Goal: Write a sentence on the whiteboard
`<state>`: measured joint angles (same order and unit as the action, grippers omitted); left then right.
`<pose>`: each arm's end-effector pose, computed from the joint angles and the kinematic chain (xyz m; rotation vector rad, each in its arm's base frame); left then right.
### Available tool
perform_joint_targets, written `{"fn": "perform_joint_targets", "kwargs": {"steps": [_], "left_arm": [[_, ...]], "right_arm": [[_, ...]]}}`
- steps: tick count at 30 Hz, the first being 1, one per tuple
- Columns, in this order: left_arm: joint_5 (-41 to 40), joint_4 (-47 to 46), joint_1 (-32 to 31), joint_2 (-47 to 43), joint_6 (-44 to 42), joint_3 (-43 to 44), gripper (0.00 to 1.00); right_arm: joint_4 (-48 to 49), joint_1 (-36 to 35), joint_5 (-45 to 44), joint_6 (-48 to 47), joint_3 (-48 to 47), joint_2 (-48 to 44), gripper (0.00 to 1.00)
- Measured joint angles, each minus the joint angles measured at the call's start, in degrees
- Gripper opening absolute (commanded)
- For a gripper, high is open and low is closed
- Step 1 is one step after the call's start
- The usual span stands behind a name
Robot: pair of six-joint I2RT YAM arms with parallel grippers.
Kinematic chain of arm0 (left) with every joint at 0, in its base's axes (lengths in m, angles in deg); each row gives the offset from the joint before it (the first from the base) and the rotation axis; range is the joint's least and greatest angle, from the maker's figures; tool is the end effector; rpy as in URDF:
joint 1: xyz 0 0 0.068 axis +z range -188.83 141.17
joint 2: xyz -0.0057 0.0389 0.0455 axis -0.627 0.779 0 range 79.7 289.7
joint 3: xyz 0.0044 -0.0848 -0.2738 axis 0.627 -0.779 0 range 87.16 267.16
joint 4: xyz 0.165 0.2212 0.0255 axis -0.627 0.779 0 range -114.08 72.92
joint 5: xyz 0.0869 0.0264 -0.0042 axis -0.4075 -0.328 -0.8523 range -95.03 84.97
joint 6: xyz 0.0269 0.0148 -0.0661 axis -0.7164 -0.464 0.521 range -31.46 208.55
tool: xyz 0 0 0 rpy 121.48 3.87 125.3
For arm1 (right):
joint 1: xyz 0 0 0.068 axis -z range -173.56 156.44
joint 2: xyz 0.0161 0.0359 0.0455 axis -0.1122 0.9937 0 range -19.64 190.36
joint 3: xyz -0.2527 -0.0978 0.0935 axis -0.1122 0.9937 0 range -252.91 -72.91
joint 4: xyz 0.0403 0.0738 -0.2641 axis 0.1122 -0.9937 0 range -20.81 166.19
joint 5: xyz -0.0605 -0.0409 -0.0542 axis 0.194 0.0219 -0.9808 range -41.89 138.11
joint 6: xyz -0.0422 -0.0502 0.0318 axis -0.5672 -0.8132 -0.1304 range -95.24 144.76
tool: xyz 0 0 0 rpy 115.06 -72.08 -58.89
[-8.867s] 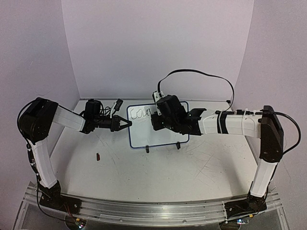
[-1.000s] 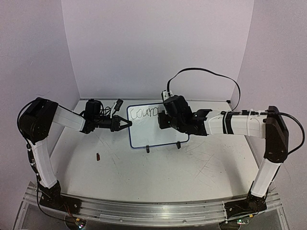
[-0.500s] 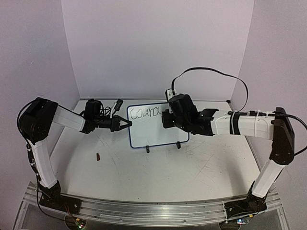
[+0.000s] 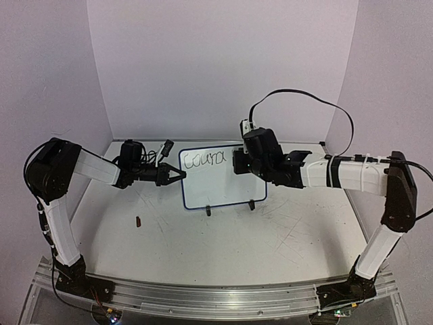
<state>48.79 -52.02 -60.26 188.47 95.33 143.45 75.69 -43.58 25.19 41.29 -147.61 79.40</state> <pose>0.3696 -0.1976 0.1604 0.8661 1.8247 -1.2461 0.3039 0.3256 0.2806 -0.3231 1.9589 0.3569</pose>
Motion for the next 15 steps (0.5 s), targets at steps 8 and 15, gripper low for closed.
{"fn": "perform_joint_targets", "kwargs": {"steps": [8,15], "left_arm": [[0.0,0.0,0.0,0.0,-0.1,0.0,0.00],[0.0,0.1,0.0,0.0,-0.3,0.0,0.00]], "right_arm": [[-0.2,0.1,-0.3,0.1,-0.2,1.2,0.00],[-0.4,0.1,-0.4,0.0,-1.1,1.8,0.00]]}}
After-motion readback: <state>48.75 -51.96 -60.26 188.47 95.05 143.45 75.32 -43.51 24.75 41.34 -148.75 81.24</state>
